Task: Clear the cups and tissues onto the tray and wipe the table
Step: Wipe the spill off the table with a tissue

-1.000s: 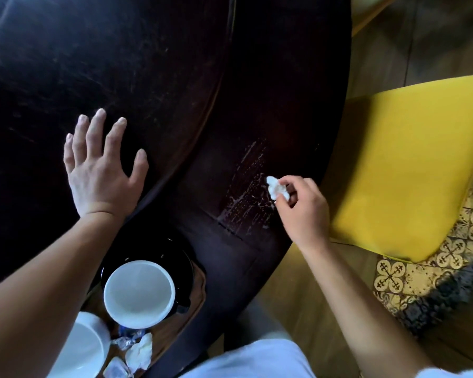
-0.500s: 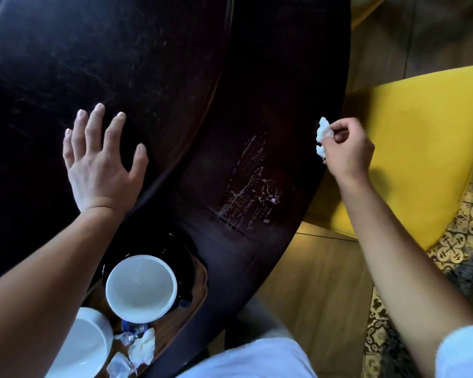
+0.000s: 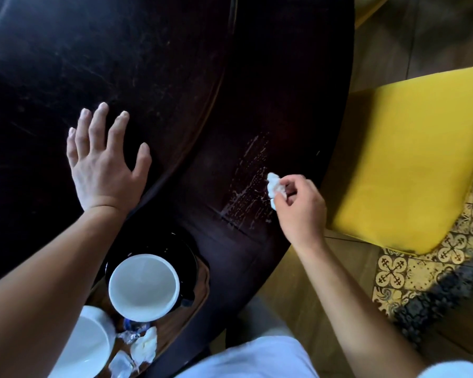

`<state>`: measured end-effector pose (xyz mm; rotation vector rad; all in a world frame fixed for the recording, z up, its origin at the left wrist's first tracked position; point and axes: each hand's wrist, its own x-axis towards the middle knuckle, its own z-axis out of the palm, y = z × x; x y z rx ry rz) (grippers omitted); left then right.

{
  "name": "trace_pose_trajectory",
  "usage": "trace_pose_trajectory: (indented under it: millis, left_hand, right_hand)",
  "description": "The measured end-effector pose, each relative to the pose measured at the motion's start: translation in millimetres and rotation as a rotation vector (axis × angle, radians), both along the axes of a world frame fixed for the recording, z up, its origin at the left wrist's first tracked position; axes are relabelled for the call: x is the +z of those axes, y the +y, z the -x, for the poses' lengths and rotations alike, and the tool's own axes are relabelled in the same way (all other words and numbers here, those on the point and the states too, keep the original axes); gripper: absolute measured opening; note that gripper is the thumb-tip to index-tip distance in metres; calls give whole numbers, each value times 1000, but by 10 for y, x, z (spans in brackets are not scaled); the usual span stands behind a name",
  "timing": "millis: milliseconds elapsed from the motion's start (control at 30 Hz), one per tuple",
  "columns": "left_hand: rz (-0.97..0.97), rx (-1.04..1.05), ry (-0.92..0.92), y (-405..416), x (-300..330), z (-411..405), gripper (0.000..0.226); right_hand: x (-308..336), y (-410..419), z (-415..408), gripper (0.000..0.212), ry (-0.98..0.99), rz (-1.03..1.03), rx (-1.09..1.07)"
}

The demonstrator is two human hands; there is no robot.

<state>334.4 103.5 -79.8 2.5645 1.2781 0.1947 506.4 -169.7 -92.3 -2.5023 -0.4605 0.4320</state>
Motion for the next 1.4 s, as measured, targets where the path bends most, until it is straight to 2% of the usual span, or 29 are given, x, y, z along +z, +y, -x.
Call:
trace_pose_trajectory:
  millis: [67, 167, 267, 367, 567, 633, 733, 867, 967, 1067, 1233, 1400]
  left_hand:
    - [1, 2, -3, 0, 2, 1, 61]
    - [6, 1, -5, 1, 3, -2, 61]
    - [-2, 0, -4, 11, -5, -1, 61]
    - [-3, 1, -4, 12, -10, 3, 61]
    - [-8, -2, -7, 8, -18, 6, 60]
    - [-8, -1, -7, 7, -15, 7, 60]
    - [-9, -2, -5, 13, -15, 9, 60]
    - [-11, -3, -7, 17, -24, 18, 60]
    - [-11, -4, -7, 19, -32, 18, 61]
    - [-7, -2, -3, 25, -28, 20, 61]
    - [-7, -4, 1, 21, -22, 9, 61]
    - [-8, -3, -1, 18, -23, 9, 61]
  right_hand:
    - [19, -15, 31, 19, 14, -48, 49]
    - [63, -94, -258, 18, -132, -124, -75]
    - [30, -168, -559, 23, -166, -50, -137]
    - [-40, -176, -381, 29, -113, 36, -2]
    - [10, -189, 432, 33, -37, -33, 299]
    - [33, -166, 394, 33, -25, -80, 265]
    - [23, -96, -95, 31, -148, -102, 93]
    - [-42, -58, -964, 29, -267, -60, -81]
    - [-95, -87, -1257, 29, -274, 11, -93]
    - [-146, -117, -1034, 26, -251, 29, 1]
    - [-105, -283, -108, 26, -186, 25, 59]
    - [-34, -365, 437, 26, -139, -56, 300]
